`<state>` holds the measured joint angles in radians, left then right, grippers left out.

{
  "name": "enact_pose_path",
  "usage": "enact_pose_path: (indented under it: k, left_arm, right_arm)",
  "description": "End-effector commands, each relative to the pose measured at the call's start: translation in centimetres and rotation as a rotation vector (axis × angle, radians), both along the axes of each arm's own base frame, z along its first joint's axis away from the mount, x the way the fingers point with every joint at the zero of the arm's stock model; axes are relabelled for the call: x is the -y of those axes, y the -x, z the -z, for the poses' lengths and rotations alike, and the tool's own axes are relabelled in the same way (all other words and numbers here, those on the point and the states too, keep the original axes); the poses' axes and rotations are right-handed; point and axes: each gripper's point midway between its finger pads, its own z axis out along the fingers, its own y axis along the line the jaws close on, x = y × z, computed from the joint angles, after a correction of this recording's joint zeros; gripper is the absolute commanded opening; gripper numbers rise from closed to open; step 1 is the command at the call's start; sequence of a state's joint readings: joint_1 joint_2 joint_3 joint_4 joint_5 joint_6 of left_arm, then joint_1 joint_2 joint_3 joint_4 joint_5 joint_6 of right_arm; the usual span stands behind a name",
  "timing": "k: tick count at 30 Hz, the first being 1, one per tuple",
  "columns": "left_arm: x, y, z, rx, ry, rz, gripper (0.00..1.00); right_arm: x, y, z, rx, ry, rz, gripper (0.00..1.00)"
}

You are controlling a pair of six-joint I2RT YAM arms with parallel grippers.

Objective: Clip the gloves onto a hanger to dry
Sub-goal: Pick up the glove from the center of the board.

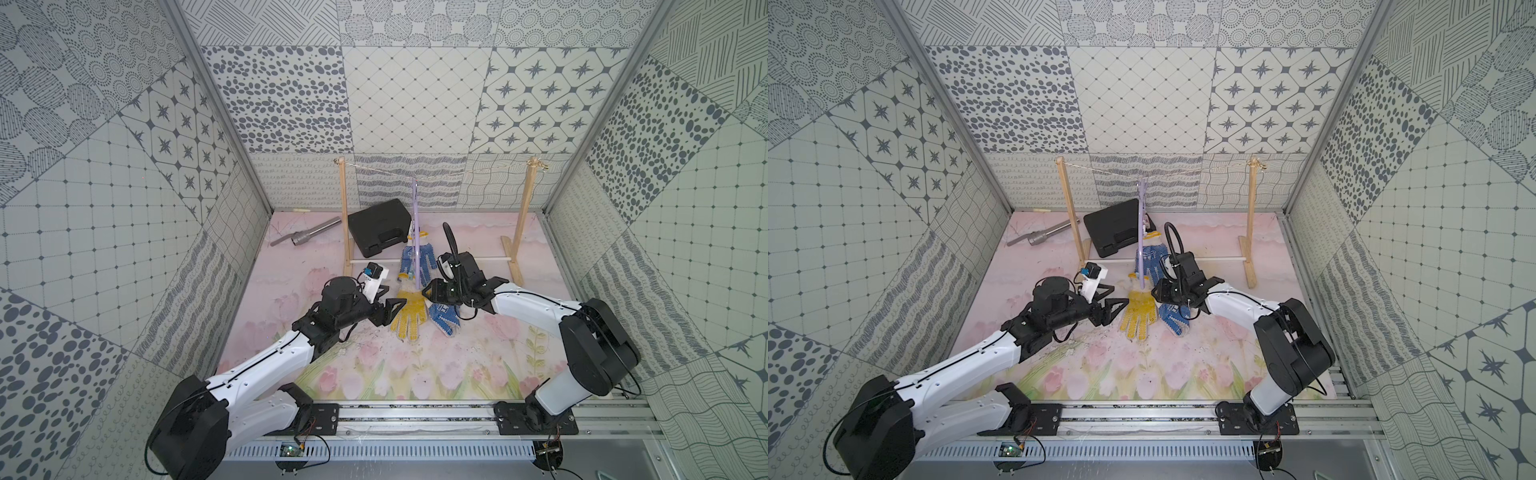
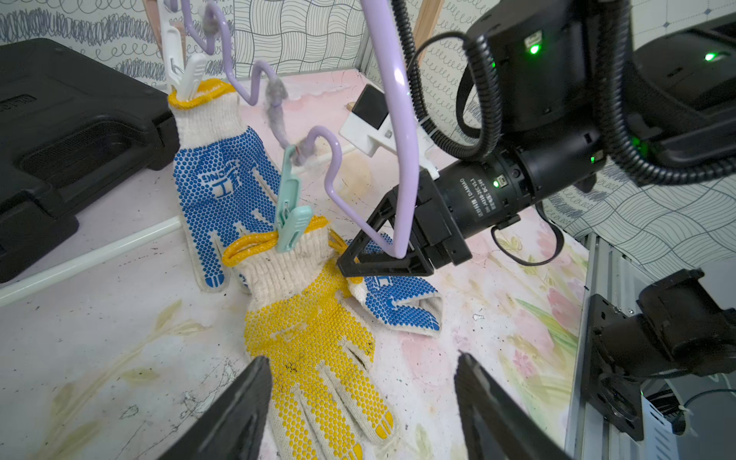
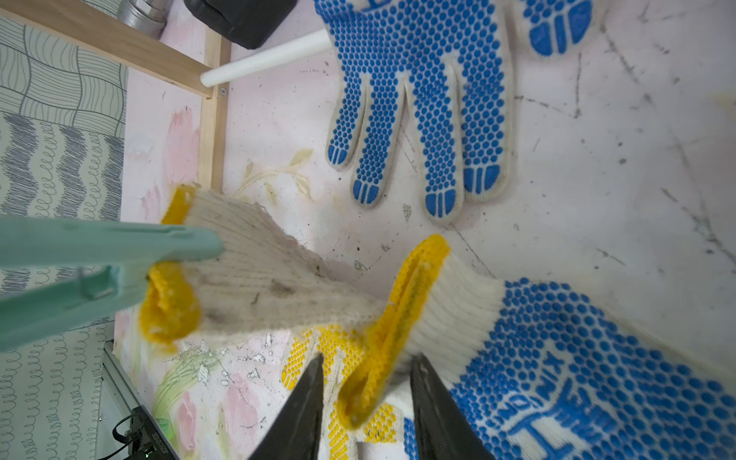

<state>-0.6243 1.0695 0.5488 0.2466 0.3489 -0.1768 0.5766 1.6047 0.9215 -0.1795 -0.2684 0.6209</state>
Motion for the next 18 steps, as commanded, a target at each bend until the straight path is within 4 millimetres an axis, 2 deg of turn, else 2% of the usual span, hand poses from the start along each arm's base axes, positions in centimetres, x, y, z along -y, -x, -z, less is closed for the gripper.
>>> enact_pose_path:
  k: [1,5,7,13,18]
  left_arm:
    - [-0.1,-0.2,-0.2,0.026,-0.012,-0.009,0.74]
    - [-0.4,-0.6,-0.1,0.021,-0.021,-0.035,0.74]
    - [-0.8,-1.1,0.0,0.018,-0.029,-0.069,0.74]
    - [-2.0,-2.8,-0.9,0.049,-0.035,-0.190,0.73]
    - [-3.0,-5.3,-1.1,0.060,-0.057,-0.254,0.75]
  right_arm:
    - [-0.6,-0.5,0.3,-0.005,0.006,-0.012,0.39]
    - [-0.6,-0.4,0.2,-0.003,0.005,-0.020,0.30]
    - [-0.4,-0.2,-0.1,0.003,0.011,-0.023,0.20]
    - [1.3,0.6,-2.6,0.059,0.009,-0.030,0.00]
    - [3.5,0.5,-4.5,0.098,-0.002,-0.038,0.00]
